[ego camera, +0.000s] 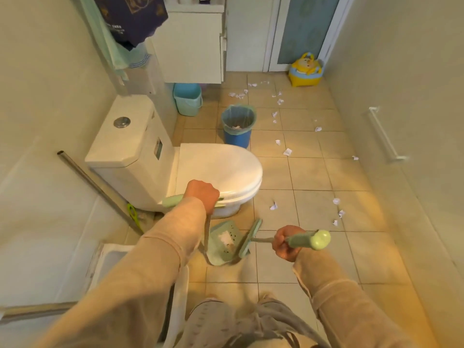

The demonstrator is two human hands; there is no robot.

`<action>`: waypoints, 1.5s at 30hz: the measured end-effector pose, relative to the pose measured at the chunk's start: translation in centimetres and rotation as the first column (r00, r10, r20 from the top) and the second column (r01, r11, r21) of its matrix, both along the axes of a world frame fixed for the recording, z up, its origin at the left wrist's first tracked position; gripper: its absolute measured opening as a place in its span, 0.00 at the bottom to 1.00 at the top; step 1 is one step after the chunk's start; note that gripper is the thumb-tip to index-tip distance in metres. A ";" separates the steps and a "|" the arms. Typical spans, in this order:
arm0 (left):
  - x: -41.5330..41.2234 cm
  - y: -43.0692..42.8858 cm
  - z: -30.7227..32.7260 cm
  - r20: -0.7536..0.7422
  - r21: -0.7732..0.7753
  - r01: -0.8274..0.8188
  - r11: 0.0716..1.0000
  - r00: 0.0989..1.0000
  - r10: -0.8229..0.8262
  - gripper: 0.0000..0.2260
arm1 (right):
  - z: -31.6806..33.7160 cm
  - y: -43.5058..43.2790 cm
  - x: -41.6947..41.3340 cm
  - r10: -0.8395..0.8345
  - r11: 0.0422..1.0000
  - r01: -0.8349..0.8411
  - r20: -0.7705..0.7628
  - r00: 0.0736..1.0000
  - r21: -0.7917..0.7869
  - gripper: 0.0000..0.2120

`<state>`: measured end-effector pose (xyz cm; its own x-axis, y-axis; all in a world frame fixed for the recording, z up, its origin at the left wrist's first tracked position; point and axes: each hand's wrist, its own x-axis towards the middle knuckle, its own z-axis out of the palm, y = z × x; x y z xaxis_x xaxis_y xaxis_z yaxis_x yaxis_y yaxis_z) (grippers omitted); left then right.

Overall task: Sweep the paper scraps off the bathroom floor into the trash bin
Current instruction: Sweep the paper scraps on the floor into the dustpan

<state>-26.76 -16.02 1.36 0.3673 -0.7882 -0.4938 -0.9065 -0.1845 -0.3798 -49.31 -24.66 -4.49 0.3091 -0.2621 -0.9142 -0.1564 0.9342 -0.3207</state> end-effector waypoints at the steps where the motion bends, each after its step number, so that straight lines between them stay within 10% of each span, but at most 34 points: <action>1: -0.5 -0.4 -0.2 -0.018 -0.005 -0.015 1.000 1.000 0.014 0.11 | -0.2 -0.5 -1.1 0.052 0.998 -0.053 -0.034 0.998 -0.034 0.11; 9: -5.7 -4.1 -3.0 -0.118 -0.110 -0.081 0.991 0.991 0.068 0.16 | -2.3 -2.4 -5.6 0.573 0.688 -0.709 -0.484 0.661 -0.154 0.09; 15: -10.8 -6.4 -5.1 -0.100 -0.103 0.007 0.995 0.995 -0.017 0.10 | -5.6 -1.7 -8.9 0.653 0.528 -0.844 -0.588 0.478 -0.100 0.17; 26: -12.0 -9.9 -4.5 -0.092 -0.105 0.072 0.992 0.992 -0.082 0.13 | -5.4 -3.7 -15.8 0.329 0.937 -0.350 -0.369 0.869 0.011 0.16; 45: -14.7 -14.1 -4.6 -0.118 -0.117 0.316 0.942 0.937 -0.329 0.10 | -4.7 -6.9 -22.6 0.057 0.989 -0.114 -0.486 0.872 -0.089 0.12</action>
